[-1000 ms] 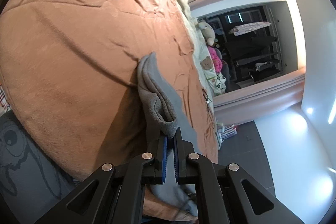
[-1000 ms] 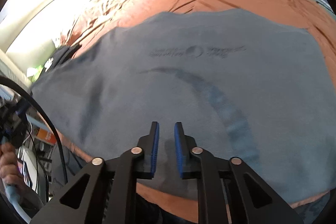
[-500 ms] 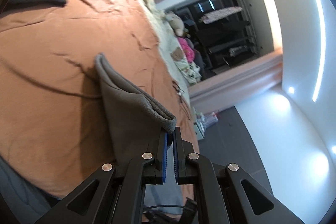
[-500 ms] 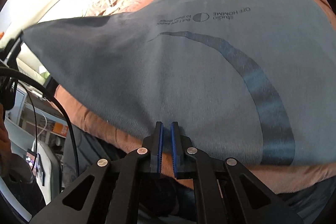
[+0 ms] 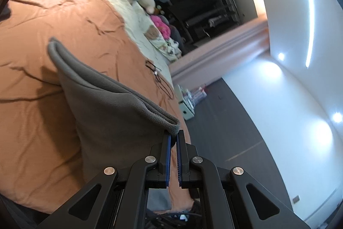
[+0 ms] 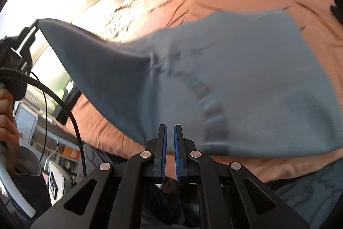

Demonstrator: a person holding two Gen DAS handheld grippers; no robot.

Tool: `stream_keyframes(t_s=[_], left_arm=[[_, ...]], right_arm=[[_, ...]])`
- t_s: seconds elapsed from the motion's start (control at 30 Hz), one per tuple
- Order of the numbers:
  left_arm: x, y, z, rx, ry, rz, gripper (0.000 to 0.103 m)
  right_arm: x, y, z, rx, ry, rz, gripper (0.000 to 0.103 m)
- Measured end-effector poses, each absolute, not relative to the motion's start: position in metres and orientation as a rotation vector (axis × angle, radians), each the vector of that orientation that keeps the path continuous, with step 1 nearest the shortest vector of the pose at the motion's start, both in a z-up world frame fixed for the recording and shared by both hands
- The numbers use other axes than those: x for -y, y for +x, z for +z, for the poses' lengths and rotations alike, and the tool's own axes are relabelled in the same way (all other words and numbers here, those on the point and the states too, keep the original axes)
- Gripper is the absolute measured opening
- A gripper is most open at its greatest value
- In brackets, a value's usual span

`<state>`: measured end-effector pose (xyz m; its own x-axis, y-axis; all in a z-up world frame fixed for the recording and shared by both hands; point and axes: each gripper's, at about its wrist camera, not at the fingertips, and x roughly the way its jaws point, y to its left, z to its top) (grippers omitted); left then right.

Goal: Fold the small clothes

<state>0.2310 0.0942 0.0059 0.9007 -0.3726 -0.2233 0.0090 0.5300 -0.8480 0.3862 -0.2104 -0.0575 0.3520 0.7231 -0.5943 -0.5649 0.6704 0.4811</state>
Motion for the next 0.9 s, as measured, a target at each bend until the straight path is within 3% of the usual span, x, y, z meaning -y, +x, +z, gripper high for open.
stream_keyframes(t_s=[0.13, 0.2, 0.27, 0.33, 0.67, 0.9], left_arm=[[-0.073, 0.248, 0.014, -0.431, -0.961, -0.274, 0.005], [-0.062, 0.257, 0.015, -0.448, -0.947, -0.295, 0.005], [-0.049, 0.265, 0.016, -0.467, -0.933, -0.313, 0.005], [-0.037, 0.273, 0.016, -0.487, -0.922, -0.330, 0.005], [0.036, 0.296, 0.025, -0.541, -0.806, -0.478, 0.004], [0.027, 0.298, -0.007, -0.643, -0.807, -0.358, 0.005]], right_arm=[[0.237, 0.381, -0.052, -0.843, 0.241, 0.808, 0.005], [0.254, 0.380, -0.050, -0.826, 0.261, 0.790, 0.013], [0.261, 0.372, -0.048, -0.802, 0.272, 0.771, 0.049], [0.275, 0.368, -0.046, -0.768, 0.287, 0.753, 0.064], [0.324, 0.357, -0.062, -0.758, 0.365, 0.722, 0.064], [0.321, 0.368, -0.071, -0.790, 0.371, 0.728, 0.064]])
